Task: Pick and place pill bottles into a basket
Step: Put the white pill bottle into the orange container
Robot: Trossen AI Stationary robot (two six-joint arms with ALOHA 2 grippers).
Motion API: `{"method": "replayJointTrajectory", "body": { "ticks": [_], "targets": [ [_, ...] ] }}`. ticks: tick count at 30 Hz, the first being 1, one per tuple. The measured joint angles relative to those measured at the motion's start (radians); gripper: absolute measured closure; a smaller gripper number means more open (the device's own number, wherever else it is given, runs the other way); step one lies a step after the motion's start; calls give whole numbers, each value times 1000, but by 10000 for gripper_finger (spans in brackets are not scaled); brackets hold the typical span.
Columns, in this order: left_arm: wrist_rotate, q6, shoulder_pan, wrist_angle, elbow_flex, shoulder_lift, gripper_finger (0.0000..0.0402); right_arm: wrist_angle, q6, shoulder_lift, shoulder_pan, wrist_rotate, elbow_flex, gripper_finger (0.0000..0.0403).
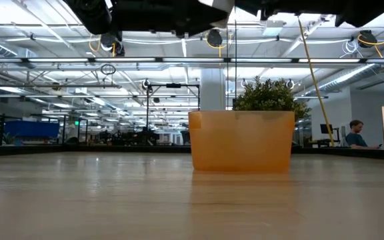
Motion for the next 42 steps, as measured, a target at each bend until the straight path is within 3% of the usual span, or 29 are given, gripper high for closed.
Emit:
{"method": "replayJointTrajectory", "body": {
  "ticks": [4, 6, 21, 30, 33, 36, 42],
  "targets": [
    [-100, -57, -1, 2, 1, 0, 34, -63, -7, -44, 0, 8, -1, 259],
    [-121, -69, -1, 3, 1, 2, 15, -88, -8, -61, 0, 24, -2, 259],
    [-138, -51, -21, 29, 1, 0, 99, -136, -48, -119, -18, 67, -2, 259],
    [-137, -87, -32, 50, 0, -18, 94, -260, -16, -178, -65, 80, -2, 259],
    [-198, -45, -32, 28, 0, -63, 89, -298, 6, -199, -64, 100, -23, 259],
    [-264, -15, -32, -28, 0, -124, 86, -273, 75, -213, -64, 98, -84, 259],
    [-278, 8, -31, -92, 1, -209, 91, -134, 222, -179, -34, 97, -225, 259]
  ]
}}
